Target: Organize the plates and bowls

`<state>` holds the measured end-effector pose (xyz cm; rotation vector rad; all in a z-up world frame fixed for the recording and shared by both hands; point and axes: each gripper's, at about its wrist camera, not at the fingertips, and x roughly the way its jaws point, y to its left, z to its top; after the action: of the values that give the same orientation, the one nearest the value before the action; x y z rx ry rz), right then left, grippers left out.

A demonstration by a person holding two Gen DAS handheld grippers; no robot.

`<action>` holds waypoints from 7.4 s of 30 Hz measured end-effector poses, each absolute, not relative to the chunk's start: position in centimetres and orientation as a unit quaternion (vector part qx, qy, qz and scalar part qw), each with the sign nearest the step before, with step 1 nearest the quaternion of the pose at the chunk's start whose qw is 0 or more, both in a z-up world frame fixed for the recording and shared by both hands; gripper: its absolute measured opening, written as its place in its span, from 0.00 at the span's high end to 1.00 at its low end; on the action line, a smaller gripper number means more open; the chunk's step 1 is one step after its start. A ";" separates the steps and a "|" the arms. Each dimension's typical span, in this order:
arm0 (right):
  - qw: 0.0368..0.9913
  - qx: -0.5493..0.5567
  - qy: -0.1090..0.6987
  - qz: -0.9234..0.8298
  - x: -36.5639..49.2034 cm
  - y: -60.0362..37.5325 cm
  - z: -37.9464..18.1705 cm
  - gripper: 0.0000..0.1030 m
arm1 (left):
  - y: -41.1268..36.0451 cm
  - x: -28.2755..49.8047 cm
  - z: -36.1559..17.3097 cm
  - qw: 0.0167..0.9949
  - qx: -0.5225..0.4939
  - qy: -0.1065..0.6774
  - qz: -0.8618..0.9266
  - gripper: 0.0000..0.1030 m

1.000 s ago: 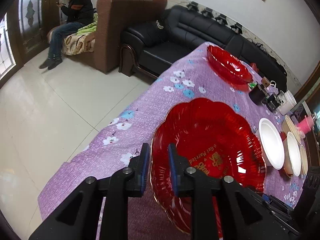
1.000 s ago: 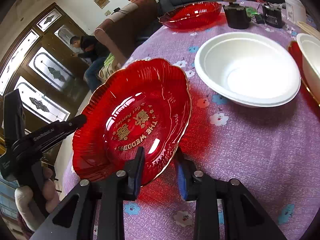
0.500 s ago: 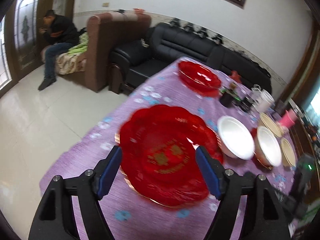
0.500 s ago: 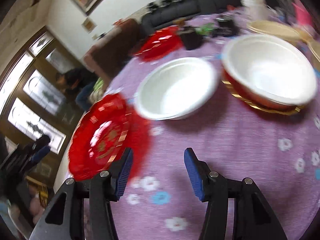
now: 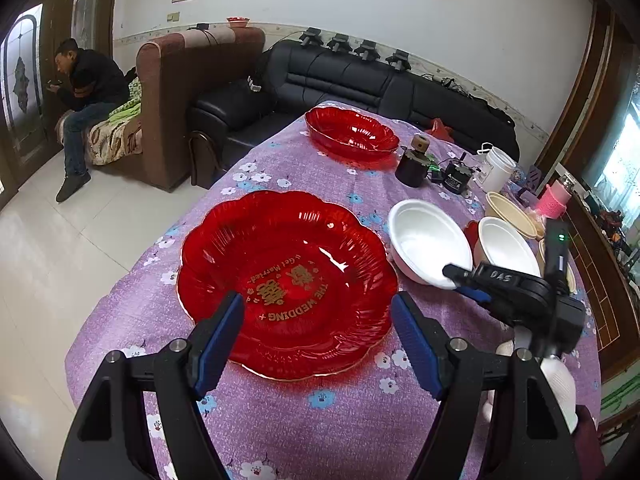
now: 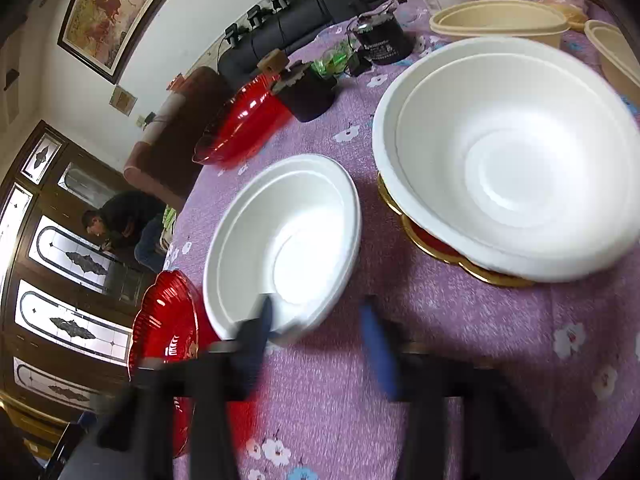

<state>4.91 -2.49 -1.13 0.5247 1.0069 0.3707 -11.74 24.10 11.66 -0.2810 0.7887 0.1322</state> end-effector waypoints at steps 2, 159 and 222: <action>0.822 0.250 0.480 0.175 4.9 -2.8 -1.4 0.85 | 23.9 -11.8 11.7 0.912 -0.136 0.383 0.063 0.27; 0.903 0.133 0.405 0.061 2.7 -16.4 5.2 0.48 | 18.1 -11.1 11.2 0.910 -0.166 0.378 -0.040 0.27; 0.874 0.181 0.447 0.053 8.4 -16.6 0.3 0.56 | 12.9 -11.0 8.3 0.892 -0.129 0.426 -0.078 0.27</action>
<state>8.36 -16.61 0.30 0.3787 0.9336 0.1110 -10.99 12.87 8.30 -0.2675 0.8833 -0.1618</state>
